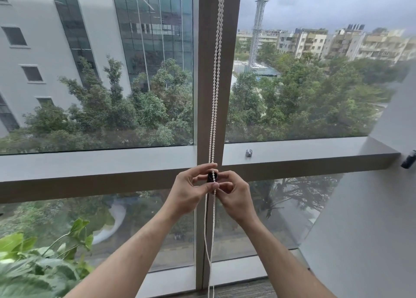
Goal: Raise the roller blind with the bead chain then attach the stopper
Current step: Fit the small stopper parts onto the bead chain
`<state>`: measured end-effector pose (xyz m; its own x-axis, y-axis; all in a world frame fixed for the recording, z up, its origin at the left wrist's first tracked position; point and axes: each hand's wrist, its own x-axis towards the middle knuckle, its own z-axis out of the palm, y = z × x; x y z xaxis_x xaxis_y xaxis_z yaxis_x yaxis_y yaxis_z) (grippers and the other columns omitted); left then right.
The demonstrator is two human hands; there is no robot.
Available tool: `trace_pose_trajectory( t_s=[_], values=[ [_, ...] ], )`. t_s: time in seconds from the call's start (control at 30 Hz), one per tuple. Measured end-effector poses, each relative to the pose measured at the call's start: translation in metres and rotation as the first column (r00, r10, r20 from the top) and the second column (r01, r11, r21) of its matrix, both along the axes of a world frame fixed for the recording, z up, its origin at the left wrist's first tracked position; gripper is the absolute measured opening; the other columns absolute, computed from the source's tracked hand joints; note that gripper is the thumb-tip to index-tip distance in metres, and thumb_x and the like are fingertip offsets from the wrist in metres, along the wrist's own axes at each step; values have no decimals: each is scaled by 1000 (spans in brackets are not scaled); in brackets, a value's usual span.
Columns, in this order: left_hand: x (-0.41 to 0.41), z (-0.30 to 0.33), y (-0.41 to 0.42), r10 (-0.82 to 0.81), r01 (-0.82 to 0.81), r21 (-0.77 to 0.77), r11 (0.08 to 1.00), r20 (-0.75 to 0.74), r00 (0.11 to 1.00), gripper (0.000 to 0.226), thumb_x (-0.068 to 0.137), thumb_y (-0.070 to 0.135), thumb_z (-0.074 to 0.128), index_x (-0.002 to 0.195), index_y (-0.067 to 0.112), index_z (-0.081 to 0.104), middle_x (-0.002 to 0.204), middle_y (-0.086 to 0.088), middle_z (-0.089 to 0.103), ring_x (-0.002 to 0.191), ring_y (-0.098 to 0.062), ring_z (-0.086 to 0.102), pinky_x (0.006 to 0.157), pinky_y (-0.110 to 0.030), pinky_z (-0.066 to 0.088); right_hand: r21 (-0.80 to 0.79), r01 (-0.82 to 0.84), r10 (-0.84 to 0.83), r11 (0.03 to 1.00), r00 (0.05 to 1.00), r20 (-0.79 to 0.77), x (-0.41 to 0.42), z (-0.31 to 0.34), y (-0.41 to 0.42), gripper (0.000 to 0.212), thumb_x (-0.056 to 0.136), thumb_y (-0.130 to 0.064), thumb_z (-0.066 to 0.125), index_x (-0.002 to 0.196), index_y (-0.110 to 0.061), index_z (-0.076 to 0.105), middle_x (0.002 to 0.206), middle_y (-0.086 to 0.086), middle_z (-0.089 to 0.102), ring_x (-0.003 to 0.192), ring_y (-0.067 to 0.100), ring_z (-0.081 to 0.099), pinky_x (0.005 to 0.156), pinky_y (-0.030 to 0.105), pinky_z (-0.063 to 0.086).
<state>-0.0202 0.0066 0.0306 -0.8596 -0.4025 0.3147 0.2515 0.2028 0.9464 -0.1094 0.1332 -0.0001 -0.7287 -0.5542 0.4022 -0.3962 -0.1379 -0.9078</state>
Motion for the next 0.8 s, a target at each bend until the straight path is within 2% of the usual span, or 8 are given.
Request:
trace_pose_trajectory(
  t_s=[0.07, 0.13, 0.3, 0.43, 0.53, 0.63, 0.73, 0.8],
  values=[
    [0, 0, -2, 23, -24, -35, 999, -17, 1000, 48, 75, 3, 81, 112, 31, 70, 104, 2, 76, 100, -18, 72, 95, -41, 55, 2, 6, -6, 1000, 1000, 9, 1, -1, -1, 29, 84, -2, 75, 106, -17, 66, 106, 6, 74, 85, 17, 75, 73, 30, 59],
    [0, 0, -4, 23, -24, -53, 998, -25, 999, 47, 75, 5, 82, 114, 27, 70, 104, 3, 76, 101, -17, 71, 95, -38, 55, 4, 22, -22, 1000, 999, 34, -1, -3, -1, 26, 85, -6, 75, 108, -15, 66, 104, 5, 73, 84, 20, 75, 75, 36, 60],
    [-4, 3, -5, 19, -20, -70, 997, -23, 1000, 47, 73, 9, 84, 113, 32, 71, 105, 6, 76, 102, -17, 70, 93, -33, 55, 96, 228, -237, 969, 967, 95, -27, -6, -2, 24, 85, -8, 70, 103, -23, 65, 94, 3, 69, 81, 23, 70, 72, 43, 60],
    [-11, 6, -4, 15, -17, -69, 997, -19, 1000, 47, 74, 8, 84, 110, 35, 71, 103, 6, 76, 103, -19, 70, 91, -31, 56, 258, 399, -418, 880, 908, 22, -63, -6, -5, 28, 87, -13, 68, 114, -16, 62, 96, 3, 65, 85, 20, 65, 74, 26, 52],
    [-13, 10, -5, 11, -13, -73, 997, -20, 1000, 47, 74, 6, 83, 110, 34, 71, 103, 5, 76, 104, -20, 69, 91, -35, 57, 344, 458, -479, 820, 877, -26, -90, -7, -9, 36, 88, -16, 68, 122, -12, 58, 106, 9, 63, 91, 21, 63, 87, 36, 53],
    [-13, 11, -6, 15, -17, -72, 997, -25, 1000, 47, 74, 7, 83, 110, 33, 70, 103, 6, 76, 104, -17, 69, 89, -34, 57, 448, 492, -525, 746, 849, -58, -115, -7, -13, 43, 86, -18, 69, 126, -10, 54, 116, 14, 62, 109, 30, 59, 98, 42, 47],
    [-15, 10, -5, 27, -30, -56, 998, -45, 999, 47, 73, 4, 82, 109, 32, 70, 99, 9, 76, 100, -12, 69, 86, -29, 57, 497, 514, -552, 699, 830, -82, -135, 0, -15, 49, 86, -21, 66, 131, -8, 51, 118, 18, 64, 113, 37, 58, 96, 41, 44],
    [-17, 8, -4, 35, -37, -38, 999, -53, 998, 47, 73, 3, 82, 108, 32, 71, 99, 8, 76, 100, -14, 69, 86, -31, 58, 529, 509, -543, 679, 833, -105, -146, 6, -16, 53, 87, -24, 65, 134, -6, 49, 119, 21, 64, 115, 39, 57, 95, 41, 44]
  ],
)
